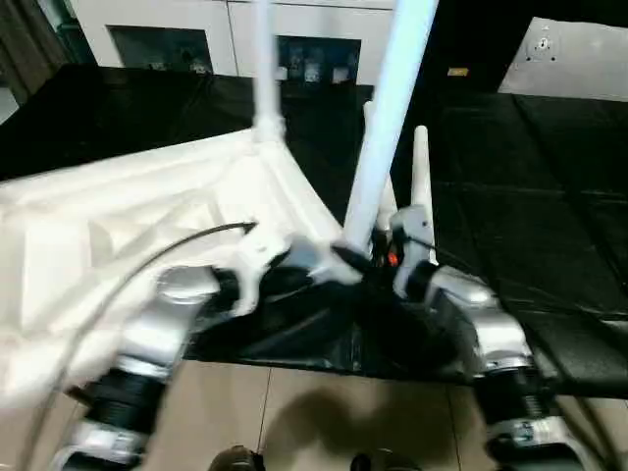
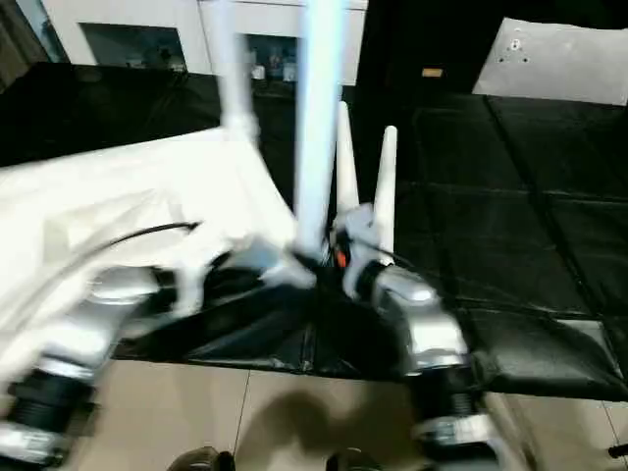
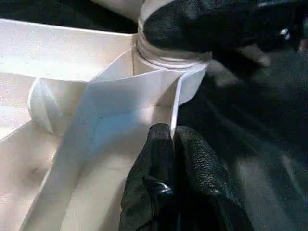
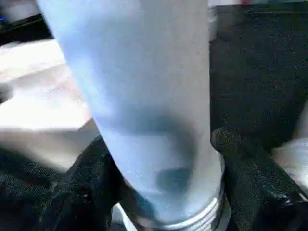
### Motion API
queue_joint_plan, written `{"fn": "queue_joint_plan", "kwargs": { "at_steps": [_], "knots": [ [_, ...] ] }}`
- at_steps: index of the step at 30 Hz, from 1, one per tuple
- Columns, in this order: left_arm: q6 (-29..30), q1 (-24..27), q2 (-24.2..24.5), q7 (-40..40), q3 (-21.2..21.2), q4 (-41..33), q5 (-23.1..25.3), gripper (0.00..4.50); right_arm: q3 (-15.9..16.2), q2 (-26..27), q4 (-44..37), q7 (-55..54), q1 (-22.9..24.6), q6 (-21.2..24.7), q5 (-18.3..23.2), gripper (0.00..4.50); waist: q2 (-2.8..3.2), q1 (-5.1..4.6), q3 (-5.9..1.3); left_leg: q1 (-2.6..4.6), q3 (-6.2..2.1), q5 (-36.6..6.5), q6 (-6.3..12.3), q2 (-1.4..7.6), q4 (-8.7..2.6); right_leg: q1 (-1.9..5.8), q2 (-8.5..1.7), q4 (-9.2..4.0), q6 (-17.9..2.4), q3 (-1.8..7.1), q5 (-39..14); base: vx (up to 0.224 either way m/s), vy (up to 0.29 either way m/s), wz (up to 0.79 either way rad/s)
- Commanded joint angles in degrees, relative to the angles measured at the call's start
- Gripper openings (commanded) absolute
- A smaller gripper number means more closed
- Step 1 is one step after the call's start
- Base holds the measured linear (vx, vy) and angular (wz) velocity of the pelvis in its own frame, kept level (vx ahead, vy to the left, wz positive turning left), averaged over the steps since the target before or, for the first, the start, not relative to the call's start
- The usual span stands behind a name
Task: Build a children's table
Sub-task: Rotate leg to tighten
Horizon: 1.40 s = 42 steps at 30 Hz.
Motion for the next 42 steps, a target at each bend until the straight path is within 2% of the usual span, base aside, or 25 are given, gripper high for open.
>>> {"fn": "queue_joint_plan", "kwargs": {
  "at_steps": [1, 3, 4, 5, 6, 9, 10, 11, 13, 15, 17, 20, 22, 23, 24, 26, 27, 28, 29, 31, 34, 37, 39, 40, 42],
  "knots": [
    [-1.46, -6.39, -7.73, 12.72, 1.77, 0.39, -0.94, 0.0, 8.53, 8.45, 1.36, 1.26, 0.41, 3.23, 1.65, 2.66, -0.34, -0.15, -3.61, 0.17, -0.56, -3.73, 2.85, 1.96, -4.03, 3.1, -4.22, -4.24, -12.36, 2.89, -2.45, 0.0, 0.0, 0.0],
    [-1.48, -7.93, -10.72, 17.0, 1.99, 1.45, 0.65, 0.0, 6.97, 10.56, 3.07, -4.62, -0.94, 3.24, 0.29, 2.66, -0.19, -0.14, -3.76, 0.21, -0.52, -2.76, 3.24, 1.94, -3.9, 3.11, -4.16, -4.12, -12.8, 2.88, -0.2, 0.0, 0.0, 0.0],
    [-1.54, -8.11, -11.1, 17.62, 1.88, 1.53, 1.11, 0.0, 6.67, 10.88, 3.39, -5.7, -1.19, 3.24, -0.09, 2.66, 0.09, -0.19, -3.9, -0.17, -0.68, -2.93, 3.64, 1.92, -3.77, 3.38, -4.31, -3.9, -13.53, 2.79, 2.32, 0.0, 0.0, 0.0],
    [-1.98, -8.05, -11.21, 17.58, 1.28, 1.41, 1.92, 0.0, 6.03, 11.16, 3.9, -7.93, -1.51, 2.85, -0.97, 2.66, -0.4, -0.83, -3.86, -0.48, -1.04, -2.27, 3.69, 1.72, -4.08, 3.79, -4.05, -3.8, -12.7, 2.43, 3.51, 0.0, 0.0, 0.0],
    [-2.25, -7.92, -11.09, 17.26, 0.9, 1.29, 2.27, 0.0, 5.73, 11.21, 4.08, -8.92, -1.6, 2.6, -1.37, 2.66, -0.43, -0.92, -4.01, -0.12, -0.91, -2.09, 3.98, 1.81, -3.87, 3.56, -4.13, -3.84, -12.61, 2.57, 4.32, 0.0, 0.0, 0.0],
    [-4.79, -6.54, -8.5, 13.05, -1.42, 0.76, 3.35, 0.0, 3.76, 10.96, 3.55, -11.23, -0.8, 1.24, -1.44, 2.66, -0.23, -0.96, -4.05, -0.13, -0.81, -0.28, 5.72, 1.72, -3.67, 3.59, -4.14, -3.53, -13.4, 2.67, 8.37, 0.0, 0.0, 0.0],
    [-4.91, -6.47, -8.38, 12.87, -1.47, 0.76, 3.31, 0.0, 3.71, 10.93, 3.48, -11.29, -0.73, 1.22, -1.46, 2.99, -0.2, -1.02, -4.06, -0.08, -0.77, 0.02, 6.0, 1.8, -3.67, 3.6, -4.11, -3.37, -13.66, 2.68, 9.42, 0.0, 0.0, 0.0],
    [-5.89, -6.29, -7.7, 11.91, -1.55, 1.06, 3.16, 0.0, 3.31, 10.85, 3.05, -11.81, -0.35, 1.15, -1.64, 3.31, -0.07, -1.04, -3.94, -0.02, -0.76, -0.31, 6.0, 1.89, -3.72, 3.53, -4.12, -3.42, -13.99, 2.63, 9.43, 0.0, 0.0, 0.0],
    [-6.27, -6.3, -7.35, 11.6, -1.6, 1.27, 3.2, 0.0, 2.95, 10.92, 2.81, -12.0, -0.18, 1.19, -1.56, 3.31, -0.02, -1.05, -3.87, 0.15, -0.74, -1.36, 5.74, 2.0, -3.82, 3.43, -4.15, -3.54, -14.24, 2.64, 8.21, 0.0, 0.0, 0.0],
    [-7.03, -6.4, -6.66, 11.2, -1.63, 1.67, 3.18, 0.0, 2.57, 10.94, 2.44, -12.4, 0.06, 0.79, -2.02, 3.62, -0.03, -1.02, -3.8, 0.2, -0.67, -2.39, 5.23, 2.05, -3.88, 3.43, -4.16, -3.63, -14.24, 2.71, 6.94, 0.0, 0.0, 0.0],
    [-7.11, -5.53, -3.95, 8.71, -2.18, 0.28, 3.09, 0.0, 2.53, 10.02, 2.13, -12.46, 0.19, 0.21, -2.43, 3.74, 0.27, -0.98, -3.74, 0.28, -0.75, -3.48, 4.33, 2.09, -4.04, 3.35, -4.2, -3.7, -13.91, 2.71, 5.32, 0.0, 0.0, 0.0],
    [-7.01, -3.62, 0.2, 5.68, -2.24, -2.79, 3.11, 0.0, 2.47, 8.76, 1.65, -12.01, 0.2, -0.49, -2.19, 4.05, 0.31, -1.07, -3.81, 0.31, -0.75, -3.39, 3.48, 2.16, -4.07, 3.39, -4.19, -3.52, -13.89, 2.76, 5.97, 0.0, 0.0, 0.0],
    [-6.93, -3.37, 0.62, 5.1, -2.04, -3.18, 2.81, 0.0, 2.52, 8.6, 1.59, -11.88, 0.21, -0.71, -2.19, 4.18, 0.37, -1.09, -3.74, 0.36, -0.66, -3.48, 3.21, 2.15, -4.08, 3.33, -4.14, -3.52, -14.04, 2.76, 6.23, 0.0, 0.0, 0.0],
    [-5.15, -1.61, 4.2, 1.41, -1.03, -6.62, 1.22, 0.0, 3.79, 6.96, 1.37, -10.75, 0.2, -2.22, -3.64, 4.18, 0.54, -0.98, -3.79, 0.4, -0.78, -3.35, 2.87, 2.14, -4.07, 3.33, -4.17, -3.44, -13.91, 2.68, 6.27, 0.0, 0.0, 0.0],
    [-4.58, -1.03, 5.56, 0.25, -0.67, -7.78, 0.8, 0.2, 4.16, 6.45, 1.29, -10.17, 0.21, -2.86, -4.03, 4.32, 0.43, -1.08, -3.8, 0.24, -0.82, -3.21, 2.81, 2.16, -4.15, 3.47, -4.2, -3.34, -13.98, 2.67, 6.28, 0.0, 0.0, 0.0],
    [-3.49, 0.15, 8.71, -1.94, 0.75, -10.12, -0.23, 0.41, 3.77, 5.99, 0.71, -8.77, 0.21, -2.39, -3.1, 4.47, 0.57, -1.15, -3.68, 0.38, -0.6, -3.83, 2.52, 2.09, -4.1, 3.27, -4.02, -3.37, -14.29, 2.78, 6.04, 0.0, 0.0, 0.0],
    [-3.02, 0.42, 9.68, -2.65, 1.19, -10.77, -0.76, 0.44, 3.8, 5.76, 0.48, -8.19, 0.17, -2.45, -2.87, 4.5, 0.42, -1.22, -3.65, 0.39, -0.54, -4.14, 2.46, 2.06, -4.16, 3.29, -3.94, -3.41, -14.24, 2.75, 5.7, 0.0, 0.0, 0.0],
    [-1.58, 1.11, 12.51, -4.03, 3.5, -12.23, -2.1, 0.44, 3.87, 5.05, -0.41, -7.11, 0.17, -2.62, -2.51, 4.5, 0.58, -1.1, -3.66, 0.47, -0.6, -4.21, 2.19, 2.02, -4.12, 3.3, -3.99, -3.33, -14.1, 2.74, 5.35, 0.0, 0.0, 0.0],
    [-0.48, 1.49, 14.98, -4.35, 6.21, -12.92, -2.84, 0.66, 3.9, 4.38, -1.13, -6.65, 0.12, -3.44, -2.55, 4.5, 0.56, -1.24, -3.59, 0.35, -0.62, -4.4, 1.94, 1.93, -4.2, 3.36, -3.9, -3.31, -13.94, 2.7, 4.87, 0.0, 0.0, 0.0],
    [0.15, 1.62, 17.01, -4.32, 8.3, -13.31, -2.97, 0.78, 3.96, 3.84, -1.83, -6.37, 0.19, -4.61, -2.69, 4.5, 0.62, -1.39, -3.56, 0.52, -0.56, -4.67, 1.78, 1.89, -4.19, 3.19, -3.79, -3.41, -13.75, 2.72, 4.41, 0.0, 0.0, 0.0],
    [-0.23, 1.26, 20.31, -0.83, 12.76, -11.49, -0.06, 1.03, 3.42, 2.76, -3.83, -7.26, 0.48, -6.59, -3.14, 4.5, 0.77, -1.26, -3.45, 0.63, -0.62, -5.68, 1.1, 1.94, -4.33, 3.08, -3.69, -3.55, -12.86, 2.71, 2.58, 0.0, 0.0, 0.0],
    [0.46, 1.44, 23.25, 1.87, 14.86, -10.11, 1.86, 1.32, 3.27, 1.79, -5.37, -8.09, 0.78, -7.94, -3.51, 4.5, 0.83, -1.13, -3.47, 0.72, -0.61, -5.71, 0.83, 1.83, -4.3, 2.95, -3.63, -3.49, -12.44, 2.75, 2.64, 0.0, 0.0, 0.0],
    [3.36, 2.7, 27.22, 5.7, 18.17, -8.74, 4.2, 1.32, 3.05, 0.61, -8.68, -9.14, 1.75, -8.73, -4.65, 4.5, 0.93, -1.2, -3.44, 0.69, -0.67, -5.51, 0.69, 1.71, -4.31, 2.93, -3.48, -3.45, -11.83, 2.71, 3.53, 0.0, 0.0, 0.0],
    [3.36, 2.7, 27.22, 5.7, 18.17, -8.74, 4.2, 1.32, 3.05, 0.61, -8.68, -9.14, 1.75, -8.73, -4.65, 4.5, 0.92, -1.17, -3.51, 0.71, -0.7, -5.06, 0.51, 1.64, -4.26, 3.03, -3.42, -3.4, -11.61, 2.68, 4.06, 0.0, 0.0, 0.0],
    [6.17, 5.99, 32.11, 8.21, 20.43, -7.94, 7.54, 1.32, 2.66, 0.08, -15.54, -9.2, 3.89, -7.13, -4.02, 4.5, 0.97, -1.15, -3.31, 0.55, -0.75, -5.18, 0.59, 1.68, -4.34, 3.01, -3.45, -3.39, -11.52, 2.71, 4.6, 0.0, 0.0, 0.0]
  ]
}}
